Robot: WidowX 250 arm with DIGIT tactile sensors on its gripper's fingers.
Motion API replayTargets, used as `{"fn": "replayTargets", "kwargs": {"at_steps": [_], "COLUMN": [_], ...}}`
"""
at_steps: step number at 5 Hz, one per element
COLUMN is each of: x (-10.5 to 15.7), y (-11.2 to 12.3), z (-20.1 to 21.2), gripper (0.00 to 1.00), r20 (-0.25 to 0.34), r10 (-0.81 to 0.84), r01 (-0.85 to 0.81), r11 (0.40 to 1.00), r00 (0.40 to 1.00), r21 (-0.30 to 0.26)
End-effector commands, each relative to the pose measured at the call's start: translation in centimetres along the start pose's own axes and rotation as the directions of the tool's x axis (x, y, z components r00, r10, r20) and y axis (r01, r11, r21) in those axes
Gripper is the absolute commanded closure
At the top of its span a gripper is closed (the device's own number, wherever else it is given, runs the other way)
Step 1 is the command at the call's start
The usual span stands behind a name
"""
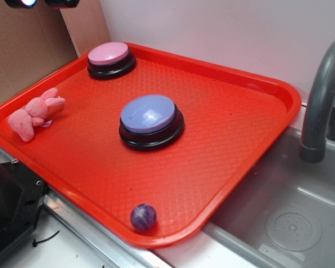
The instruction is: Push the pink button.
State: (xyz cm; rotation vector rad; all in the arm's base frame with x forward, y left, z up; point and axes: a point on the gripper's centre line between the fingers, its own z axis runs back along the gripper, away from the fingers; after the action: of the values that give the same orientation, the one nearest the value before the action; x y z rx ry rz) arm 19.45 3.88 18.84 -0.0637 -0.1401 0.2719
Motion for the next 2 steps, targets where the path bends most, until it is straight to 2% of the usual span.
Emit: {"fn": "replayTargets", "kwargs": {"at_steps": [1, 2], "x": [3.5, 5.1], "y": [0.6, 1.9], "z": [-0.4, -1.4], "gripper": [0.00, 0.00], "r20": [0.120, 0.195], "r10": [-0.049, 0.006], "r01": [0.056, -0.002], "r11": [0.997, 1.000], "r00": [0.992, 0.981], "r21": [-0.054, -0.018]}}
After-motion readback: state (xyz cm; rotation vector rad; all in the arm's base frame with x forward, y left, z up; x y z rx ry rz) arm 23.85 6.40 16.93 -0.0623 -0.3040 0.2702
